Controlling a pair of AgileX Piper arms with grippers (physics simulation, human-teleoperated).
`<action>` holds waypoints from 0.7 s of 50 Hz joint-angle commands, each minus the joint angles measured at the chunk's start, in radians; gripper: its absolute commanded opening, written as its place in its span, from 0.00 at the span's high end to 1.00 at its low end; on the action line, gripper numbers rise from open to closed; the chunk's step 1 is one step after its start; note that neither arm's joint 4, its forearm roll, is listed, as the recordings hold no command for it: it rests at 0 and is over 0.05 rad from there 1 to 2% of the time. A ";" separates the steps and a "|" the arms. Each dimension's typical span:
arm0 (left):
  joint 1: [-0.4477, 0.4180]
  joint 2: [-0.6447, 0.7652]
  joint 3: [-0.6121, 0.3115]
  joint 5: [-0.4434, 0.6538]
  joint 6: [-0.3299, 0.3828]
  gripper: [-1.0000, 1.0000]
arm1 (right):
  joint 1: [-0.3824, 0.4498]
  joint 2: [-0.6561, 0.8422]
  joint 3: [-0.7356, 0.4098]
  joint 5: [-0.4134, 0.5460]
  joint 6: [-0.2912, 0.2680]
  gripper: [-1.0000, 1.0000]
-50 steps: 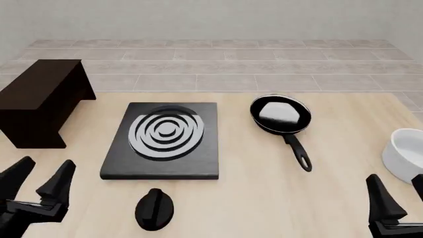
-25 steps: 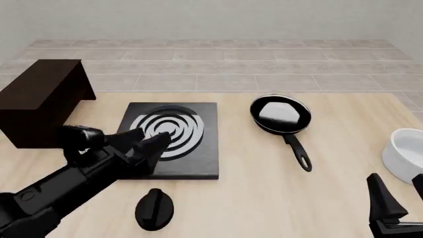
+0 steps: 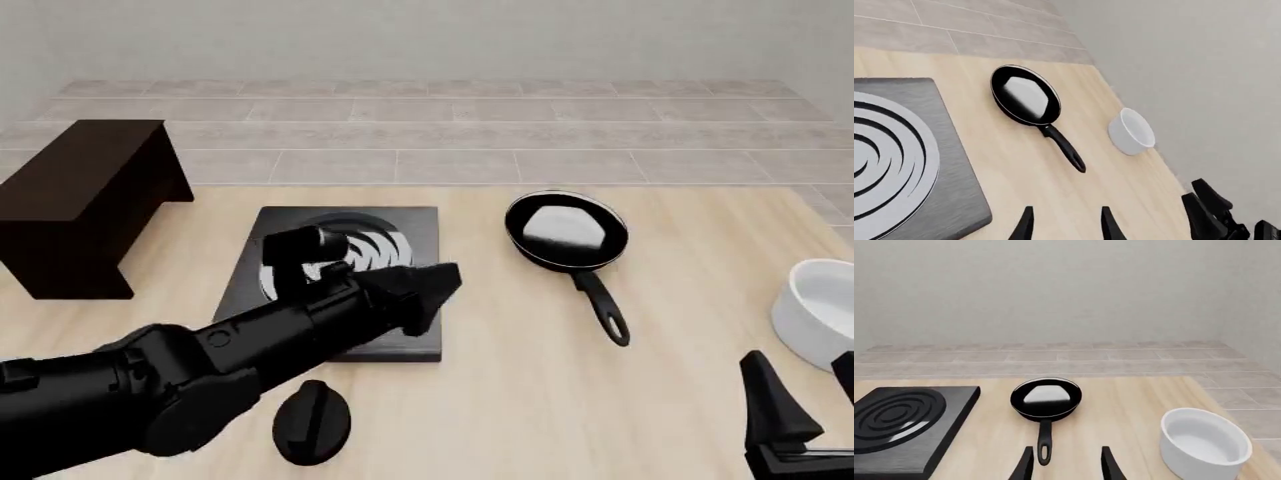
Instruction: Put the frying pan on top of the cabinet.
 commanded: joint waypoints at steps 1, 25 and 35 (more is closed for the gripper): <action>-0.030 0.129 -0.087 -0.013 -0.087 0.00 | 0.001 -0.005 0.000 0.004 0.000 0.00; -0.085 0.313 -0.234 -0.058 -0.200 0.00 | 0.000 -0.008 0.000 0.006 0.002 0.00; -0.101 0.411 -0.291 -0.072 -0.209 0.00 | -0.002 0.001 -0.001 -0.003 0.007 0.00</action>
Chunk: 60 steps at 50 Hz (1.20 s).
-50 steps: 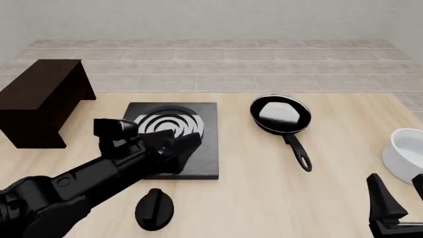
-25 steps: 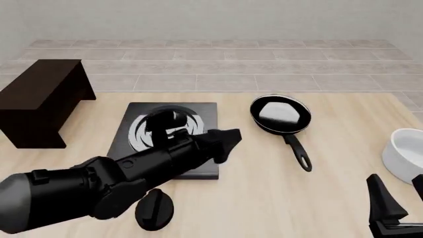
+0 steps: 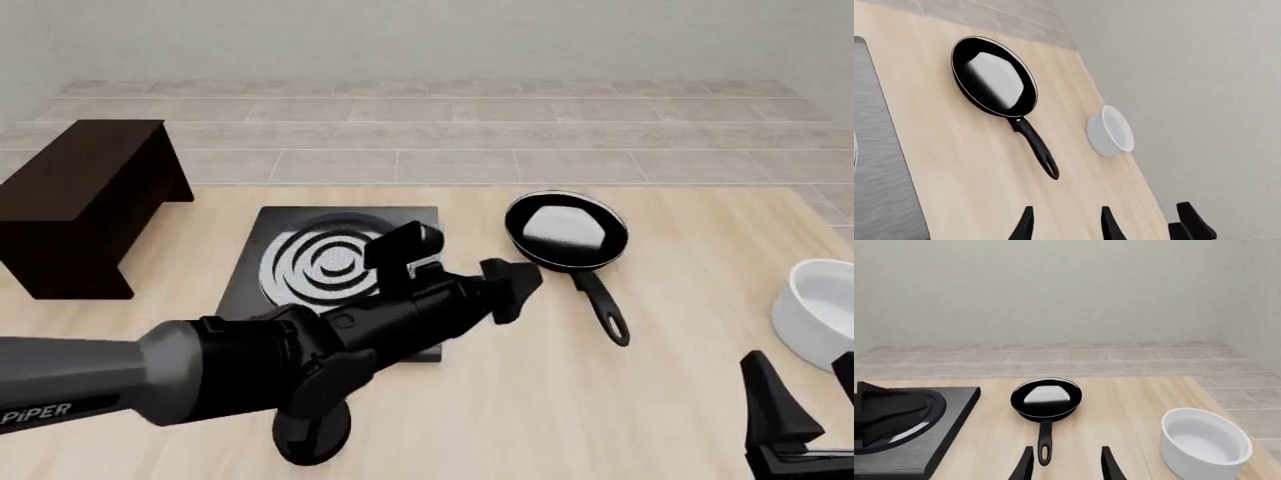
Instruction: Put the frying pan on top of the cabinet.
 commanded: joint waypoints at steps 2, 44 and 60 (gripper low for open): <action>-0.016 0.114 -0.076 -0.006 -0.017 0.00 | -0.003 0.007 -0.002 -0.006 0.007 0.00; 0.010 0.359 -0.251 0.010 -0.024 0.00 | -0.008 0.014 -0.011 -0.004 0.016 0.00; 0.002 0.404 -0.306 0.025 -0.017 0.00 | -0.008 0.012 -0.012 -0.001 0.018 0.00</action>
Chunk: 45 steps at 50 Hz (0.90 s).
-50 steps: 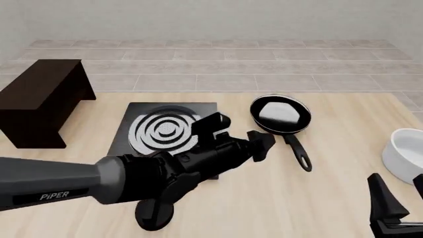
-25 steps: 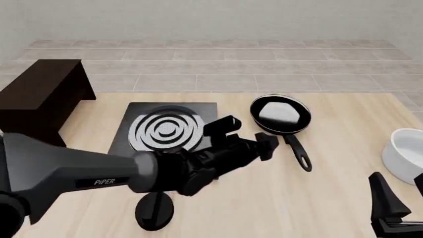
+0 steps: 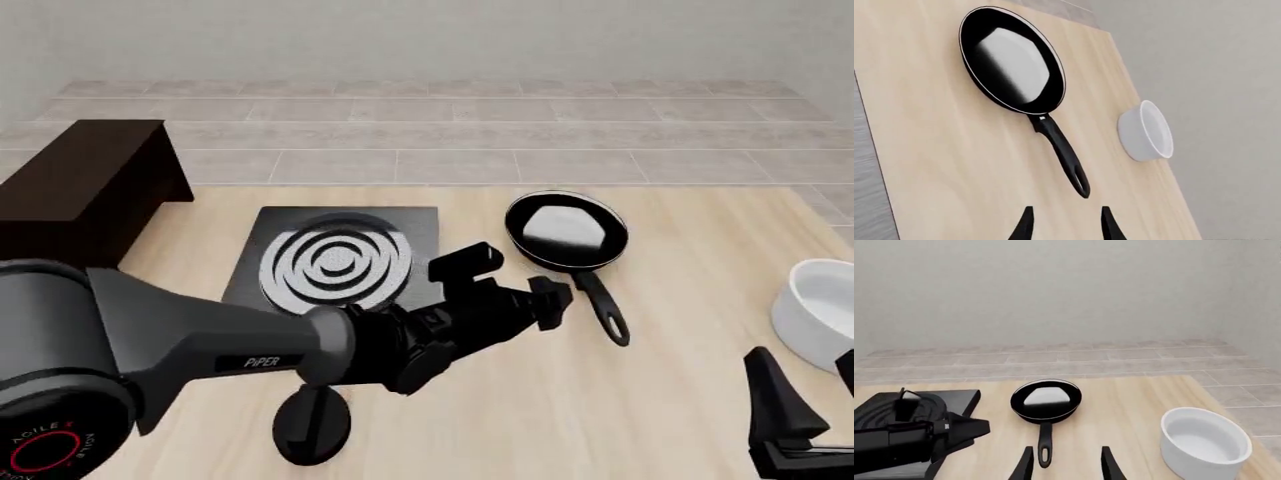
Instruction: Put the frying pan on top of the cabinet.
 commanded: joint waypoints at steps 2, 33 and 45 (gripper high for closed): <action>-0.003 0.051 -0.049 0.012 0.004 0.00 | -0.001 0.001 0.000 -0.001 0.004 0.00; -0.017 0.111 -0.149 0.063 0.006 0.00 | -0.006 -0.002 0.010 -0.005 0.019 0.00; -0.002 0.163 -0.213 0.096 0.016 0.00 | -0.009 -0.001 0.010 -0.005 0.034 0.00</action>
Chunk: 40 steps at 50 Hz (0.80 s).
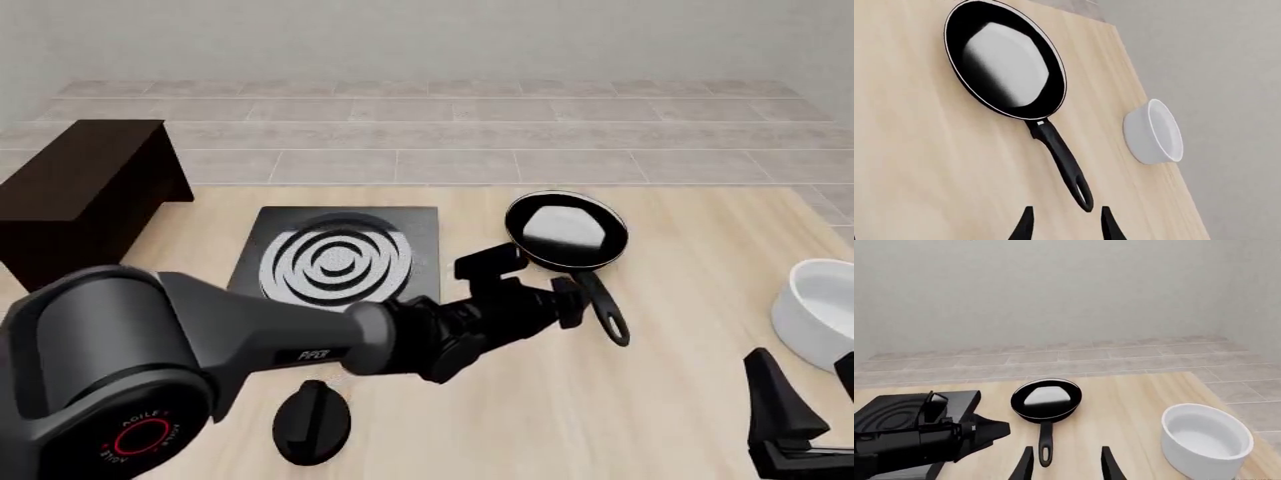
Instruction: Put the frying pan on top of the cabinet.
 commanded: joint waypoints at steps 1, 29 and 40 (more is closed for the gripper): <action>0.010 0.051 -0.059 0.026 0.005 0.00 | -0.001 0.003 0.001 -0.002 0.012 0.00; -0.014 0.114 -0.122 0.044 -0.023 0.00 | -0.006 0.013 0.002 -0.013 0.021 0.00; -0.028 0.131 -0.137 0.041 -0.036 0.00 | -0.006 0.013 0.000 -0.010 0.019 0.00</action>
